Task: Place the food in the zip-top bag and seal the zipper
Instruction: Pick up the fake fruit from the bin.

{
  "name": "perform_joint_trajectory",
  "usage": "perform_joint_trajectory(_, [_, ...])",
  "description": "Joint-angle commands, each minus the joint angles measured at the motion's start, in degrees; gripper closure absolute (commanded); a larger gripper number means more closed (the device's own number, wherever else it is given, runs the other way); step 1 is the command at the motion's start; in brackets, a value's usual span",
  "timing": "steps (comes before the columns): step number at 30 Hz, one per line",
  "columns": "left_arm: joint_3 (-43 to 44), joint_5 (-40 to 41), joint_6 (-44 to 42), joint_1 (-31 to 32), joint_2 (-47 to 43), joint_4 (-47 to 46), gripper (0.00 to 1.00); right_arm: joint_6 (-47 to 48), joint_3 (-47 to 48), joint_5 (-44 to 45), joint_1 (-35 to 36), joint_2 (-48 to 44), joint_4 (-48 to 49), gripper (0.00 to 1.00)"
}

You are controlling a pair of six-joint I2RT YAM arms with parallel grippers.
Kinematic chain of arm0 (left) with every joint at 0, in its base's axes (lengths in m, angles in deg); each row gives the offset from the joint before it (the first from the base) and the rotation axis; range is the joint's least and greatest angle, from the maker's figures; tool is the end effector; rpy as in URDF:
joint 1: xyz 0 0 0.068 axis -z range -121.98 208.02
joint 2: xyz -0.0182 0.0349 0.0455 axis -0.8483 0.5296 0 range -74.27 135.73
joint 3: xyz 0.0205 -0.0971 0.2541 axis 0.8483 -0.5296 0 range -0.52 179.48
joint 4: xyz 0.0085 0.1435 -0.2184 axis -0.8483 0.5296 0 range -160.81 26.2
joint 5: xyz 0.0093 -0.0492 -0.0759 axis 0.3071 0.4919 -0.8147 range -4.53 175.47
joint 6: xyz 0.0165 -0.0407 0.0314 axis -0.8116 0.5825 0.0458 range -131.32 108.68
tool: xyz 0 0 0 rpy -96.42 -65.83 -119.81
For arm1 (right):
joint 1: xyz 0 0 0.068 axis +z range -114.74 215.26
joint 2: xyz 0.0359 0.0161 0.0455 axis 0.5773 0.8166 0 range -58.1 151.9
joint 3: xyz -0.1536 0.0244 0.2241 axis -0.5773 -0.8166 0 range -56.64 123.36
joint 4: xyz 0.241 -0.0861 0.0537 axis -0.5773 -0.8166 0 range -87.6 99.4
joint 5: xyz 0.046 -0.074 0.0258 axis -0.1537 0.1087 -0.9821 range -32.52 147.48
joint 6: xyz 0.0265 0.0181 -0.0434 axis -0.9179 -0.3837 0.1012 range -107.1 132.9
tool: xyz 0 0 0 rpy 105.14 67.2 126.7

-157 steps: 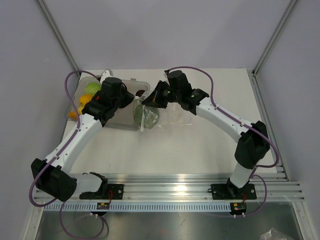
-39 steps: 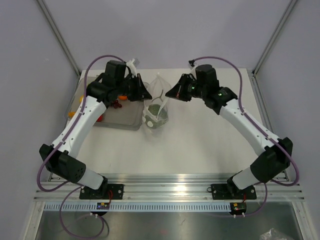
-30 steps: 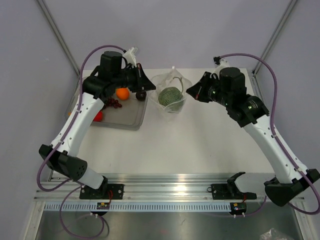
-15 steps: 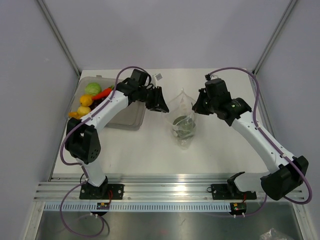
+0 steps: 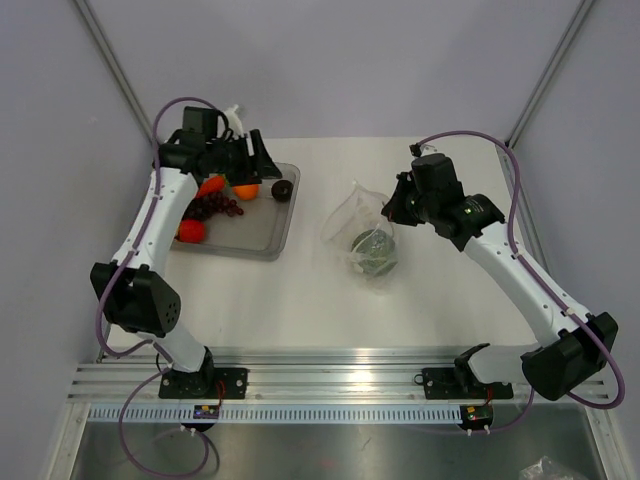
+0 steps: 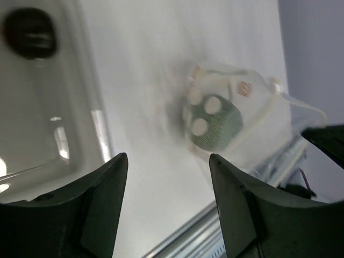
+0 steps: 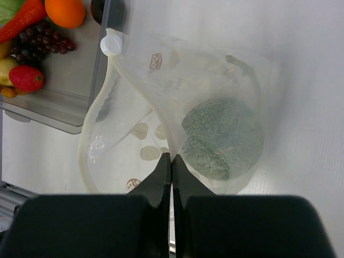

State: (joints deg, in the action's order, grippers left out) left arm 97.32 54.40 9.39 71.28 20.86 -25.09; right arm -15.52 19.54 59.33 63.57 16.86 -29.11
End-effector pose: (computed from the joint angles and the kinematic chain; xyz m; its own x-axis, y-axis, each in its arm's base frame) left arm 0.3480 -0.1010 0.3767 -0.8204 -0.1179 -0.5595 0.2925 0.7542 -0.5879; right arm 0.2491 0.1330 0.3671 -0.6839 0.1720 -0.7090 -0.1432 0.9213 0.3616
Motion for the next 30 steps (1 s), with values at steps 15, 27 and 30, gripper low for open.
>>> perform_joint_trajectory(15, [-5.73,32.98,4.16,-19.22,-2.05,0.96,0.23,3.38,4.15,-1.58,-0.28,0.63,2.55,1.00])
perform_joint_trajectory(27, [-10.39,38.79,6.09,-25.91,-7.50,2.62,0.20,3.99,2.22,-5.35,-0.28,1.68,5.89,1.00])
perform_joint_trajectory(30, [-11.09,41.52,7.85,-28.62,-7.51,5.51,0.21,3.99,1.60,-6.94,-0.19,1.86,7.03,1.00])
